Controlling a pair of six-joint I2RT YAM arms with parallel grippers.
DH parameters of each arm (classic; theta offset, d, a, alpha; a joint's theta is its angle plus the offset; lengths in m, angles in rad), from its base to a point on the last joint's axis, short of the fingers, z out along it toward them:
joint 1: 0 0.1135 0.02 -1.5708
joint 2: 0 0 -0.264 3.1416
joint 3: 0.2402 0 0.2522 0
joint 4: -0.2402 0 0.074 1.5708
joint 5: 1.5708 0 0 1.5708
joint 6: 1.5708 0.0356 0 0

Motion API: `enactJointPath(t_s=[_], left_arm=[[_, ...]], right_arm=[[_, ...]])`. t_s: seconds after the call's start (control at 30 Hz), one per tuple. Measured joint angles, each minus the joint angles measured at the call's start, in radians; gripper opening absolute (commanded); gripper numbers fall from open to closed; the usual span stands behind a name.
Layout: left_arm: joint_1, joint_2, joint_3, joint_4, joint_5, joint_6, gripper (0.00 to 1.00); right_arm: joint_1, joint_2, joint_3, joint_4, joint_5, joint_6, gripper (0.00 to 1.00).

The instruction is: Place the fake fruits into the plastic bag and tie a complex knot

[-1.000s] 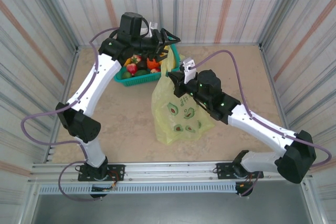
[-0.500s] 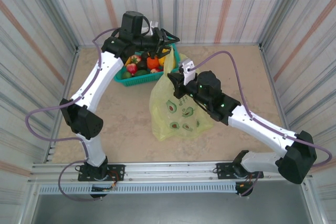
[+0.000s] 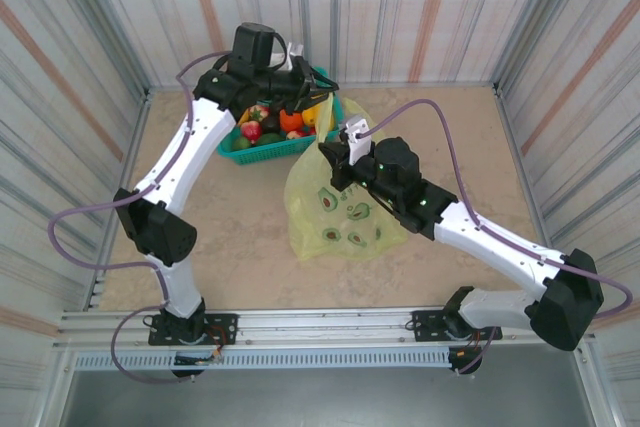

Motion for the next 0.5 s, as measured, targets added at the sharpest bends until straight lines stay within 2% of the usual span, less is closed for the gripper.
enactJointPath(t_s=[0.03,0.07,0.13,0.23,0.43,0.5], left_arm=[[0.000,0.000,-0.002,0.003,-0.001,0.005,0.04],[0.002,-0.003,-0.008,0.009,-0.002,0.012,0.01],[0.010,-0.012,-0.028,0.019,-0.002,0.021,0.00],[0.034,-0.021,-0.036,0.019,-0.002,0.034,0.00],[0.077,-0.030,0.029,-0.039,-0.006,0.126,0.00],[0.087,-0.030,0.090,-0.089,-0.012,0.173,0.00]], right_arm=[[0.000,-0.002,0.000,-0.002,0.003,0.000,0.00],[0.000,-0.004,0.000,-0.004,0.008,0.000,0.06],[0.000,-0.007,0.001,-0.011,0.013,-0.002,0.27],[0.000,-0.008,0.016,-0.046,0.014,-0.020,0.47],[0.000,-0.008,0.120,-0.119,0.017,-0.017,0.73],[0.000,-0.008,0.194,-0.172,0.026,-0.007,0.74]])
